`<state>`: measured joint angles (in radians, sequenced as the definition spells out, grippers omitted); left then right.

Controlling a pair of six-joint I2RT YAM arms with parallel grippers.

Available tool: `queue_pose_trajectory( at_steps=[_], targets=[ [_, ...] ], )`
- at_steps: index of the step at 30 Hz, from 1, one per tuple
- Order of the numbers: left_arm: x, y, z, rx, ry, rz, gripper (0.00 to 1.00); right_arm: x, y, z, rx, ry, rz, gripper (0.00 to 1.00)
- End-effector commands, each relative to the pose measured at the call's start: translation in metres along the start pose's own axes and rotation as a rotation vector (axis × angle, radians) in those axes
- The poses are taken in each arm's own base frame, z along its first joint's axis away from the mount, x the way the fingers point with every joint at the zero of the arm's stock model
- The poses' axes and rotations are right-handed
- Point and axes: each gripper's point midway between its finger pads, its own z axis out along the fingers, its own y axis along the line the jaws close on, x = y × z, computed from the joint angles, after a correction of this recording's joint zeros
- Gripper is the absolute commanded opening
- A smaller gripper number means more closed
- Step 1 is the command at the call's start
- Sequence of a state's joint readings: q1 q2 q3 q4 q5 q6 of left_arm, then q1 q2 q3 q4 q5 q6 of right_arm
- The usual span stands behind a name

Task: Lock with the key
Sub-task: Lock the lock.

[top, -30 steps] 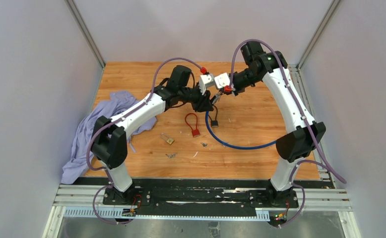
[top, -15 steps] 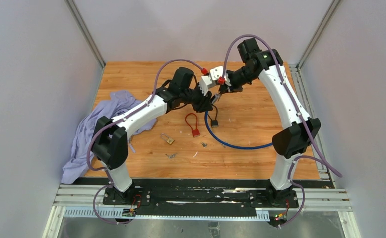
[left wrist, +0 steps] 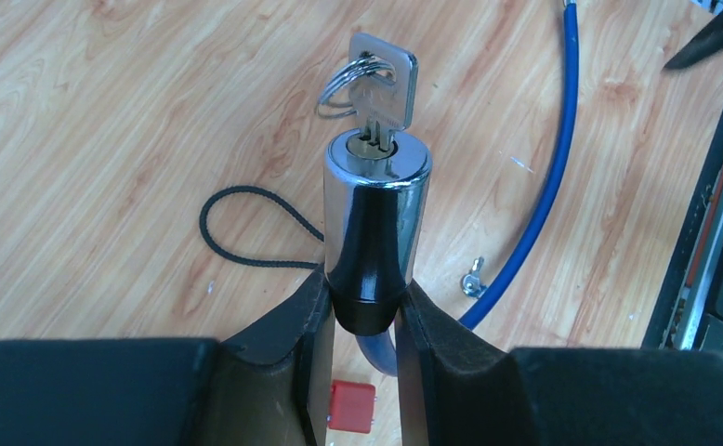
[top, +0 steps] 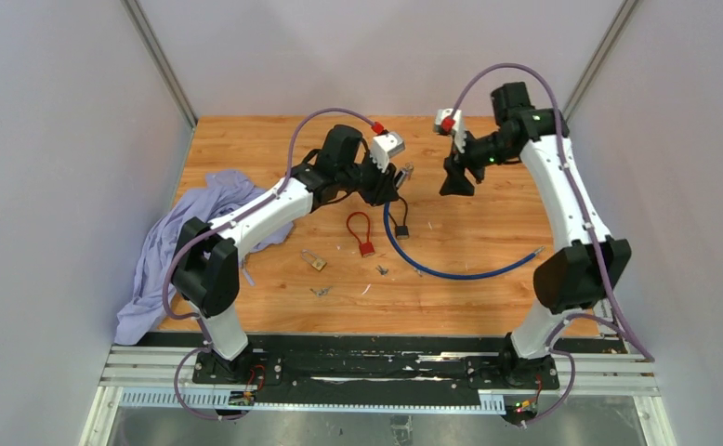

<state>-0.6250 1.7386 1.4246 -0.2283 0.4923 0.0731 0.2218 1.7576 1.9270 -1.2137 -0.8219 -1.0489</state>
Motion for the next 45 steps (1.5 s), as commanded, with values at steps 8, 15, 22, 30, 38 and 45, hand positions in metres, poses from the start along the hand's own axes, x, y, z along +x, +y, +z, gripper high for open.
queue_pose_trajectory(
  at_steps=[8, 15, 22, 30, 38, 45],
  targets=[
    [-0.02, 0.003, -0.009, -0.07, -0.054, -0.053, 0.0, 0.127, 0.009, -0.073, 0.42, 0.052, 0.691, 0.65],
    [-0.015, -0.001, -0.004, -0.108, -0.028, -0.058, 0.0, 0.246, 0.044, -0.091, 0.563, 0.29, 1.076, 0.62],
    [-0.015, -0.005, -0.001, -0.116, -0.019, -0.055, 0.0, 0.317, 0.06, -0.083, 0.568, 0.371, 1.361, 0.54],
    [-0.013, -0.008, 0.001, -0.094, -0.017, -0.065, 0.0, 0.353, 0.044, -0.064, 0.625, 0.364, 1.517, 0.53],
    [-0.011, -0.009, 0.004, -0.082, -0.016, -0.076, 0.0, 0.37, 0.044, -0.047, 0.667, 0.462, 1.485, 0.36],
    [-0.003, -0.009, 0.009, -0.074, 0.0, -0.093, 0.0, 0.37, 0.04, -0.016, 0.611, 0.53, 1.412, 0.18]
  ],
)
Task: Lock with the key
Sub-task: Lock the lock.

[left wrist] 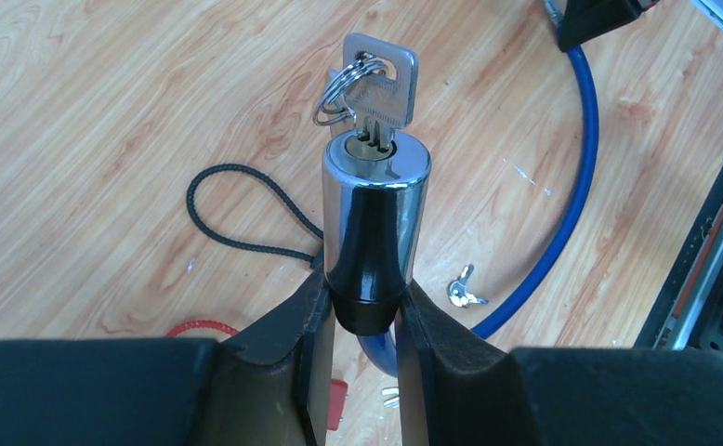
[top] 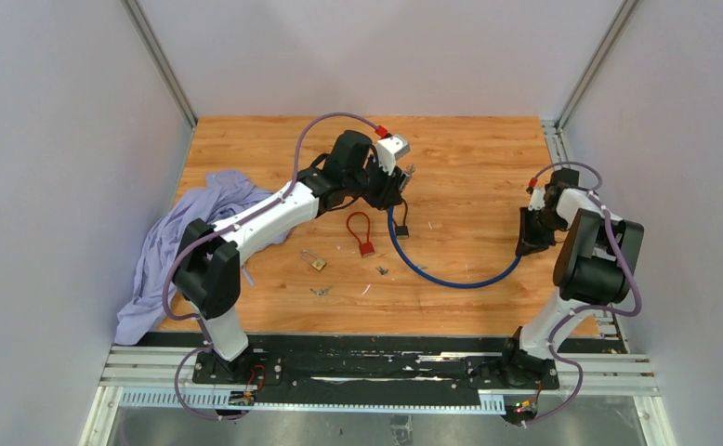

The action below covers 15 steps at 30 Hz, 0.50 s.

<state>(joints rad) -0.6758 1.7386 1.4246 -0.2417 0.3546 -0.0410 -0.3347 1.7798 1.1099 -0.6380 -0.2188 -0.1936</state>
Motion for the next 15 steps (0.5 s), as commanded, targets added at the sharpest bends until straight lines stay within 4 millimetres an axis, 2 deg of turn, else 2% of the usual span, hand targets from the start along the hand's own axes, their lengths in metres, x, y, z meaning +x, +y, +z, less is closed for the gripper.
queue_pose_trajectory(
  at_steps=[1, 4, 7, 11, 15],
  targets=[
    [-0.007, -0.004, 0.001, 0.016, -0.025, 0.001, 0.0, 0.01, 0.011, 0.031, -0.003, 0.068, -0.031, 0.17],
    [-0.007, -0.001, 0.002, -0.002, -0.023, -0.004, 0.0, 0.004, 0.017, 0.038, -0.016, 0.074, -0.044, 0.12],
    [-0.005, 0.003, 0.004, -0.019, -0.016, -0.014, 0.0, -0.005, 0.025, 0.042, -0.019, 0.063, -0.076, 0.01],
    [-0.002, 0.009, 0.007, -0.051, -0.006, -0.031, 0.0, -0.022, 0.035, 0.042, -0.031, 0.012, -0.123, 0.01],
    [-0.001, 0.011, 0.009, -0.065, 0.001, -0.05, 0.0, -0.046, 0.055, 0.028, -0.119, -0.076, -0.163, 0.01]
  ],
)
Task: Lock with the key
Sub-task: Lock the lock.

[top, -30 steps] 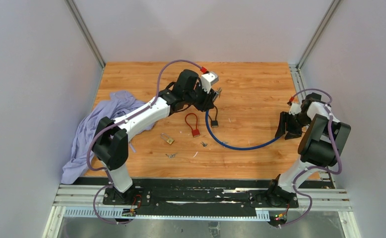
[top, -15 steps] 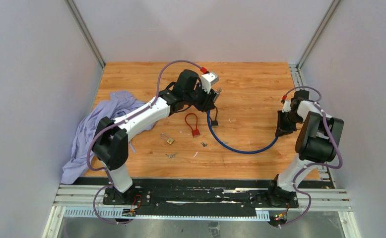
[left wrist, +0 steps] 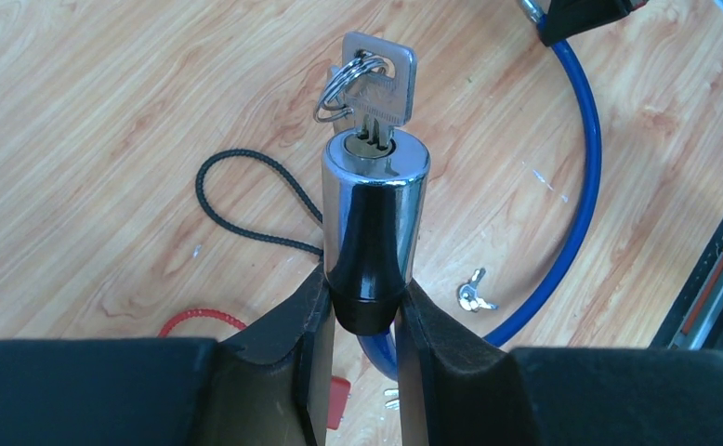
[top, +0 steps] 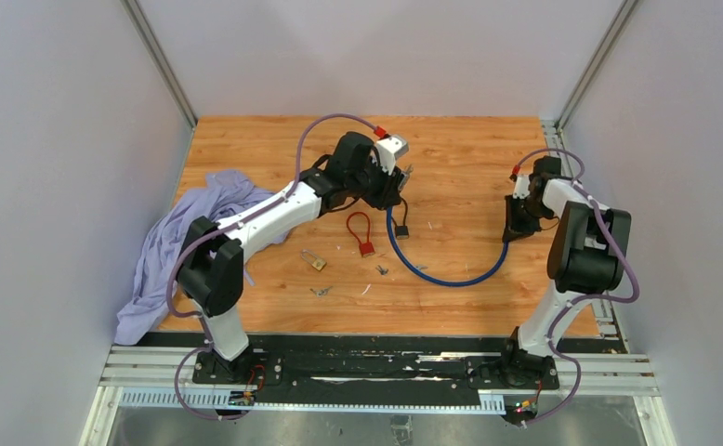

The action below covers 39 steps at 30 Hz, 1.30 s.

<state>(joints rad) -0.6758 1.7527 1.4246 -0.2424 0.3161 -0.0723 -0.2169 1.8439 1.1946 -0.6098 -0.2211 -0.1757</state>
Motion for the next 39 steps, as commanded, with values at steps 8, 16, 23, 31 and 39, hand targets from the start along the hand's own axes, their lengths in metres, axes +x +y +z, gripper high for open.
queue_pose_trajectory(
  at_steps=[8, 16, 23, 31, 39],
  targets=[
    [-0.007, 0.004, 0.021, -0.022, 0.012, -0.088, 0.0, -0.046, 0.08, -0.014, -0.291, -0.248, -0.258, 0.01],
    [-0.001, 0.0, 0.039, -0.066, 0.039, -0.037, 0.0, -0.053, 0.139, -0.046, -0.417, -0.406, -0.472, 0.01],
    [0.008, 0.0, 0.058, -0.082, 0.061, -0.001, 0.0, -0.056, 0.18, -0.064, -0.48, -0.526, -0.614, 0.01],
    [0.015, 0.008, 0.072, -0.116, 0.081, 0.053, 0.0, -0.056, 0.219, -0.078, -0.538, -0.592, -0.705, 0.01],
    [0.018, 0.009, 0.081, -0.123, 0.092, 0.058, 0.0, -0.048, 0.231, -0.075, -0.581, -0.57, -0.714, 0.01]
  ],
)
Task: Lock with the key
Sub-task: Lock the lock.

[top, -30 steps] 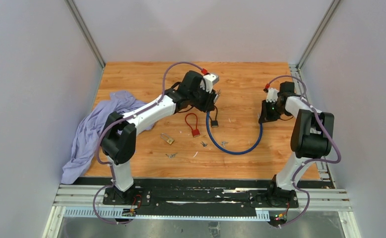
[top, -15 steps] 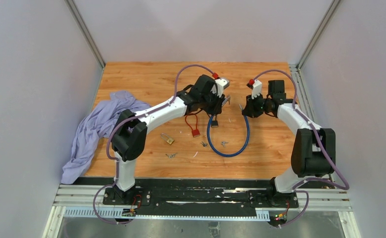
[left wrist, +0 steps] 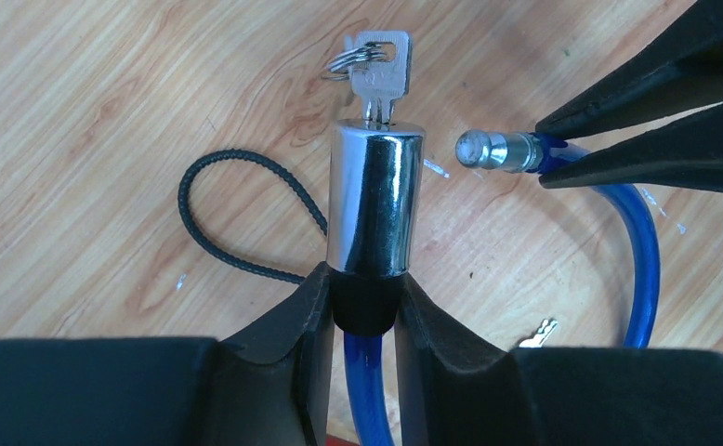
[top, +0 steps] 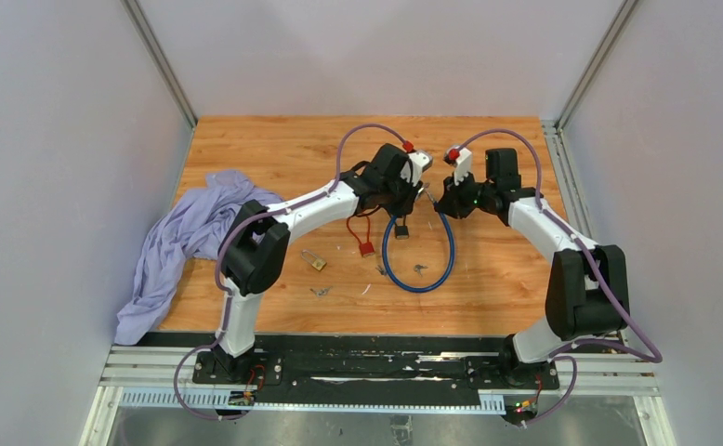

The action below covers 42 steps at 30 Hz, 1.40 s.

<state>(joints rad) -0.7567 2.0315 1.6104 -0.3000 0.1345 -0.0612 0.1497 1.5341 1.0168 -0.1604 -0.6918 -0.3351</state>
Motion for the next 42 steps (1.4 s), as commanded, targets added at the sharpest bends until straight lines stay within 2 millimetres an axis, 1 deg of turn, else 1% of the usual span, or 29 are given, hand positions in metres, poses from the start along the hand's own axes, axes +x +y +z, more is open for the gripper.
queue_pose_trajectory(
  at_steps=[1, 10, 17, 20, 27, 31, 42],
  targets=[
    [-0.025, -0.005, 0.0, 0.001, -0.066, 0.025, 0.0, -0.006, 0.019, 0.006, -0.074, -0.03, -0.005, 0.01],
    [-0.038, -0.018, -0.008, 0.061, -0.089, 0.005, 0.0, 0.0, 0.024, 0.014, -0.104, -0.015, 0.014, 0.01],
    [-0.039, -0.027, -0.013, 0.101, -0.09, -0.015, 0.0, -0.002, 0.023, 0.013, -0.101, -0.017, 0.014, 0.01],
    [-0.039, -0.027, -0.013, 0.102, -0.092, -0.02, 0.0, 0.001, 0.024, 0.013, -0.103, -0.013, 0.014, 0.01],
    [-0.039, -0.019, -0.013, 0.093, -0.092, -0.061, 0.0, 0.003, 0.03, 0.013, -0.129, -0.017, 0.016, 0.01],
    [-0.042, -0.019, -0.014, 0.095, -0.097, -0.064, 0.01, 0.001, 0.033, 0.011, -0.141, -0.025, 0.013, 0.01],
    [-0.042, -0.018, -0.014, 0.102, -0.096, -0.083, 0.0, 0.007, 0.034, 0.012, -0.149, -0.01, 0.016, 0.01]
  ],
)
